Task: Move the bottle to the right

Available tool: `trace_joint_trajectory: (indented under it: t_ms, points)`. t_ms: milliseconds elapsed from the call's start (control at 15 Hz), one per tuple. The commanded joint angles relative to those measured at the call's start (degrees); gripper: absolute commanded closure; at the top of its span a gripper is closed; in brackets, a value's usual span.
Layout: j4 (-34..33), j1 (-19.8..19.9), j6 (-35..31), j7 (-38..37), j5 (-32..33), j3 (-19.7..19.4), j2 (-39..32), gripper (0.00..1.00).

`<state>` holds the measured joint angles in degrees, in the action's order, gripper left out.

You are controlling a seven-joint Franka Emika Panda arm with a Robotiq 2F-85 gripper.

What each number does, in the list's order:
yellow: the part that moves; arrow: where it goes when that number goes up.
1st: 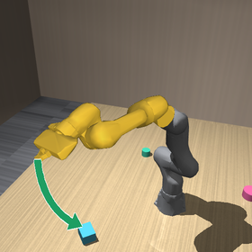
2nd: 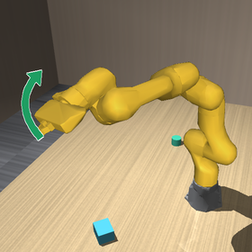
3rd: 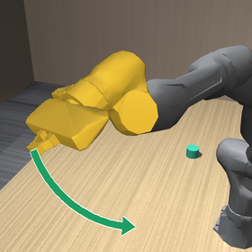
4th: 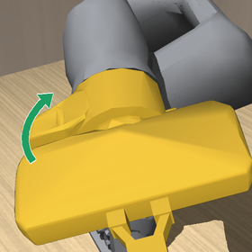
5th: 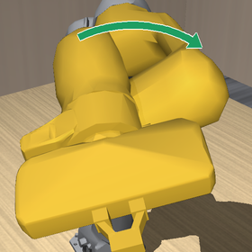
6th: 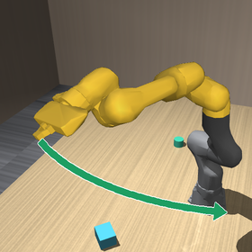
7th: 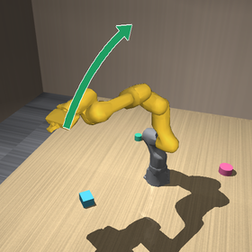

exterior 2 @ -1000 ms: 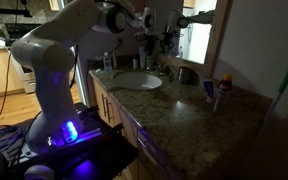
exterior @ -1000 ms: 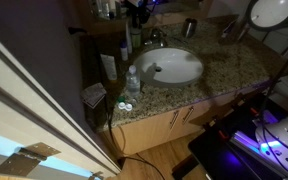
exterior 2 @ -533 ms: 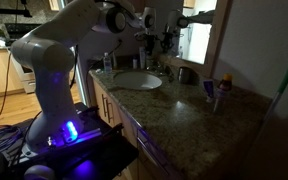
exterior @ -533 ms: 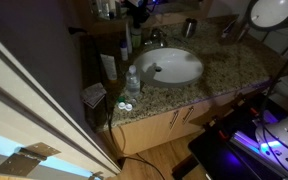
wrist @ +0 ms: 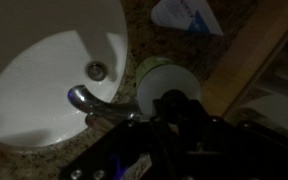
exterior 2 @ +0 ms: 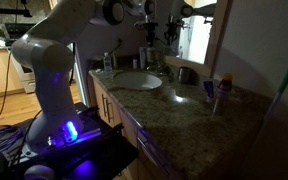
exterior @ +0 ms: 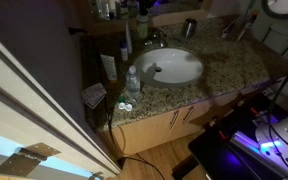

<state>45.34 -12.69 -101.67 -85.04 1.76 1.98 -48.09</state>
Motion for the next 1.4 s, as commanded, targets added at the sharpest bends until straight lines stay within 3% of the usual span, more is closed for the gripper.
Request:
trace_joint_trajectory:
  t_ms: [0,400,933,1000,1067,1333]
  points:
    - [6.20,1.53,6.28,5.43,0.98,-0.09,10.22,0.93]
    - [19.53,4.50,9.41,3.43,2.89,-2.64,24.23,0.93]
    - [40.79,9.07,7.02,-13.38,-1.52,-8.75,40.88,0.93]
    - [32.12,7.99,9.75,-10.54,0.57,-8.16,34.49,0.93]
    - [33.30,9.48,10.06,-10.94,0.65,-7.21,35.71,0.70]
    - [32.97,8.92,10.01,-10.93,0.75,-6.97,34.94,0.70]
